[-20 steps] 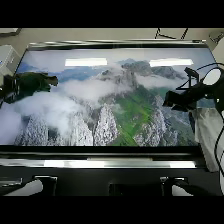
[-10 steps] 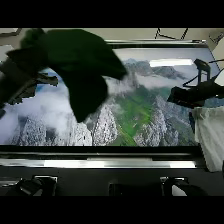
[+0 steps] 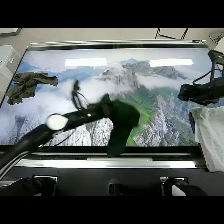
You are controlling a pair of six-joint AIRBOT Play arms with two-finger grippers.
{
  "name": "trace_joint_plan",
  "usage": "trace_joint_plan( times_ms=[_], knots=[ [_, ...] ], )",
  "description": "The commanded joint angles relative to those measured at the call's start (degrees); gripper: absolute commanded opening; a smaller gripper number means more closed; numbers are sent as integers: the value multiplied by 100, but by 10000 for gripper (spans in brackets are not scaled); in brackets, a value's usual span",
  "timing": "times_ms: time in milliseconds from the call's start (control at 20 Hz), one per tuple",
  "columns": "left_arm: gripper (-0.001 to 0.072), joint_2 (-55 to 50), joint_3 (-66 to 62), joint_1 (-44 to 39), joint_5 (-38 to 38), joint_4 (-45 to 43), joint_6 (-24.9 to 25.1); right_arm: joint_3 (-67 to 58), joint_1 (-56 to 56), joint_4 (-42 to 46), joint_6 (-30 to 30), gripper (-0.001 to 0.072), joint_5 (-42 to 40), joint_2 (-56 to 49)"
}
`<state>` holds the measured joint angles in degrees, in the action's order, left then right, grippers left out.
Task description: Fold the clothes and pants, and hang the long-sleeved shirts on hangers.
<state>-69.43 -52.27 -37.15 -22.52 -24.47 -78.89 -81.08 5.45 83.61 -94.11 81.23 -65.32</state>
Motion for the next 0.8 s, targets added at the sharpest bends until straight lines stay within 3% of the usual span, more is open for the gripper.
trace_joint_plan(
  times_ms=[0, 50, 100, 200, 300, 400, 500, 750],
  knots=[
    [720, -1261, -306, 332, -1895, 9, -328, -7, 4, 37, -13, 500, 68, -151],
    [720, -1344, -555, 667, -2616, -4, 72, -7, 4, -20, -13, 515, 138, -243],
    [720, -1316, -765, 1045, -3139, -101, 201, 4, 4, -155, -11, 592, 225, -358],
    [720, -1097, -1139, 1958, -3917, -772, 7, 157, 0, -675, 157, 675, 356, -610],
    [720, -782, -1156, 2634, -4540, -1606, -417, 431, 0, -1357, 428, 691, 479, -966],
    [720, -516, -802, 2857, -5237, -2107, -330, 787, -2, -2094, 662, 690, 479, -1316],
    [720, -291, -9, 2618, -5088, -2070, -254, 1176, -2, -2710, 848, 690, 404, -1652],
    [720, -369, 1488, 929, -2964, -1375, -258, 1832, -2, -2916, 925, 689, 188, -2173]
  ],
)
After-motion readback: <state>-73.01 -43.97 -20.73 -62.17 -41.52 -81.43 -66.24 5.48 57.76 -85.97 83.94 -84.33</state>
